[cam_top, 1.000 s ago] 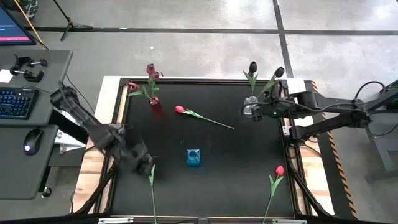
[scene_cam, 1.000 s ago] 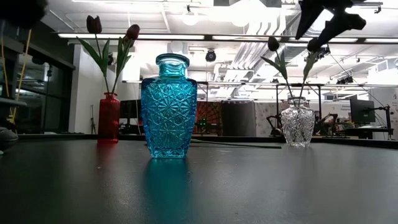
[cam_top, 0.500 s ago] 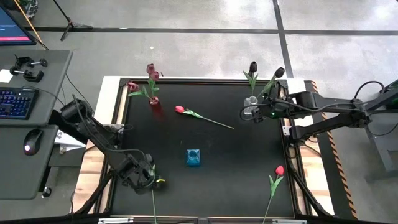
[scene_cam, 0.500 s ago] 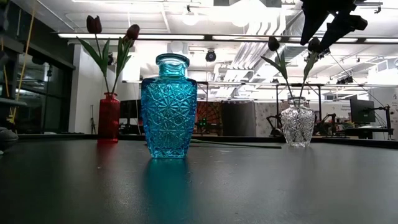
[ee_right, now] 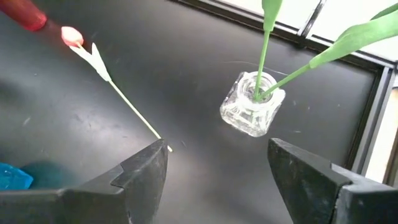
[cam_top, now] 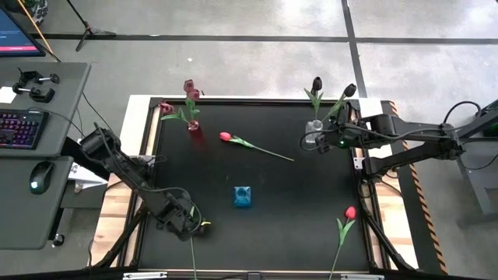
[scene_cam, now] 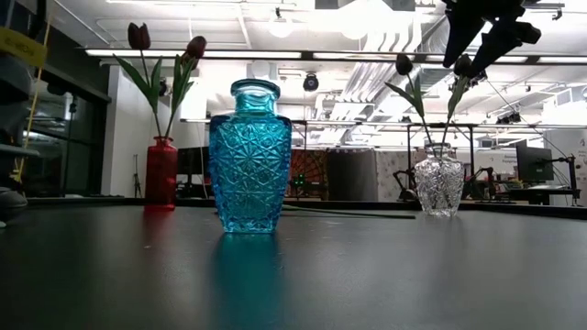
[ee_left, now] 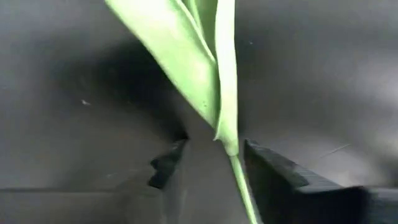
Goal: Sort flowers into vase by color
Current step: Put the black flower into the transparent vase
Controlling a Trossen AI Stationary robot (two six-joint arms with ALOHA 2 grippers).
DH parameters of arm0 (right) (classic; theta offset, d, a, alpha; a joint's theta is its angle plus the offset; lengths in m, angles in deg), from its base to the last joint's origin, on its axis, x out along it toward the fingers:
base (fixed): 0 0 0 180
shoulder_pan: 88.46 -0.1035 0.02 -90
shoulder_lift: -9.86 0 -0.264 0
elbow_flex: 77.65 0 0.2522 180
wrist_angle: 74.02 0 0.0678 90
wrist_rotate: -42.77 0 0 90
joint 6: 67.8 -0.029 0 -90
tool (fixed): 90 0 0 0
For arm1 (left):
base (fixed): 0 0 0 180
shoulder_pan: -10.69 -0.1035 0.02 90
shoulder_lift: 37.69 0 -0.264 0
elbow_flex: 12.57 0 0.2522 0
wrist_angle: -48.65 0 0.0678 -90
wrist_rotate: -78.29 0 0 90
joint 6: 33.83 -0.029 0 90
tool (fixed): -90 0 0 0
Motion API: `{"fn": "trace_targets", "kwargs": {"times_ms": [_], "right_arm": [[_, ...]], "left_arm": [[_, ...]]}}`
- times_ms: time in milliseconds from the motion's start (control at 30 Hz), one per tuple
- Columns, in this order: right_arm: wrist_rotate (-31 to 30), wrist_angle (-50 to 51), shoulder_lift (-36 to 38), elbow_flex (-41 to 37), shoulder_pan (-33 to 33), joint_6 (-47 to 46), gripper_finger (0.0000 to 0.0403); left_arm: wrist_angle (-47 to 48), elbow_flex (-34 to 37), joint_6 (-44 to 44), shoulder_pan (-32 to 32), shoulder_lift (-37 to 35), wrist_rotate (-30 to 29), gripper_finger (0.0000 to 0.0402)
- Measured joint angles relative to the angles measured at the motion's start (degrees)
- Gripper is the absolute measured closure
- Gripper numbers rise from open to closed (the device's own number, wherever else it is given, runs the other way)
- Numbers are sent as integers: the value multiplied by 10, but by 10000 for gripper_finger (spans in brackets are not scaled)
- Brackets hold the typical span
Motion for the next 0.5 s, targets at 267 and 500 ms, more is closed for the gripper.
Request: {"fn": "trace_targets", "kwargs": {"times_ms": [267,500], "right_arm": [[-4,0,0,0,0,-2,137],[0,-11,0,0,0,-19,137]], "left_arm": [[26,2,-89,-15,-18,-44,387],[26,4,-250,-15,-158,-146,398]]}}
